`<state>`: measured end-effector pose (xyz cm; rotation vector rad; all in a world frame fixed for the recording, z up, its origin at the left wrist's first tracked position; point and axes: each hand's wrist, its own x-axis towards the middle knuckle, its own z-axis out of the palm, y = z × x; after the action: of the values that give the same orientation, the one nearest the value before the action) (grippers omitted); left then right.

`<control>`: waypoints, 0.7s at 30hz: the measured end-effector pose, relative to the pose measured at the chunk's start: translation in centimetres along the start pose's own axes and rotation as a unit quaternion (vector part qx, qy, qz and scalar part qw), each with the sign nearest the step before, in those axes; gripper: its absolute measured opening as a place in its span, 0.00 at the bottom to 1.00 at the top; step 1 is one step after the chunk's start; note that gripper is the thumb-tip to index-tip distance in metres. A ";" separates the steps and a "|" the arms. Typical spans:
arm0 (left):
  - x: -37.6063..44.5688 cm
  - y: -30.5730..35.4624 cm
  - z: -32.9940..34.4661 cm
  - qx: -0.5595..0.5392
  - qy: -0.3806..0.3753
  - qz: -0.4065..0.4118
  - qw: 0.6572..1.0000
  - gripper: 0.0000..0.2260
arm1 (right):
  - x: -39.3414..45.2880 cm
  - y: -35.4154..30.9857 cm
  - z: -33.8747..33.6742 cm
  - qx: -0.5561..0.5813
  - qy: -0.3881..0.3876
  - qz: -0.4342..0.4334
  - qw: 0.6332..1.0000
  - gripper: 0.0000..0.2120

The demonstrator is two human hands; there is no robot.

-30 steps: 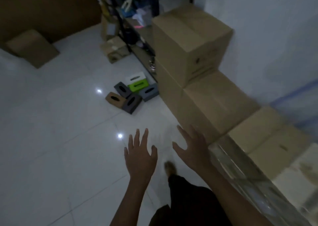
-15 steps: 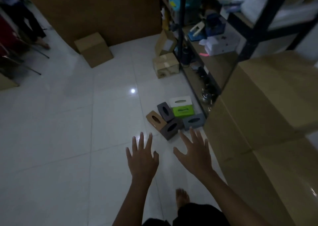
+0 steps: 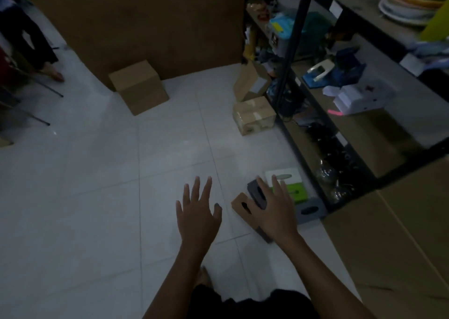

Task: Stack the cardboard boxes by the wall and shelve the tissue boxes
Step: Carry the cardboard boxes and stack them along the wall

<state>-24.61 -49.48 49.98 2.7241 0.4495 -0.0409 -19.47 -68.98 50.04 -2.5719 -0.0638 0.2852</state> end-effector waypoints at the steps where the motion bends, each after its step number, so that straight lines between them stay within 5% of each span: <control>1: 2.2 -1.3 -0.8 -0.001 -0.001 0.008 1.000 0.34 | 1.2 -1.7 0.5 0.015 0.004 0.010 1.000 0.33; 9: 20.4 -6.2 -4.1 0.034 -0.051 0.062 0.996 0.32 | 13.4 -9.7 2.8 0.062 0.031 0.052 0.996 0.33; 21: 51.5 -3.3 -2.8 0.081 -0.107 0.112 0.985 0.33 | 41.8 -11.9 4.4 0.106 0.001 0.166 0.980 0.32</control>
<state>23.07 -29.88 46.86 2.8693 0.0796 -0.3202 20.51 -52.22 44.72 -2.3615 0.3799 0.3895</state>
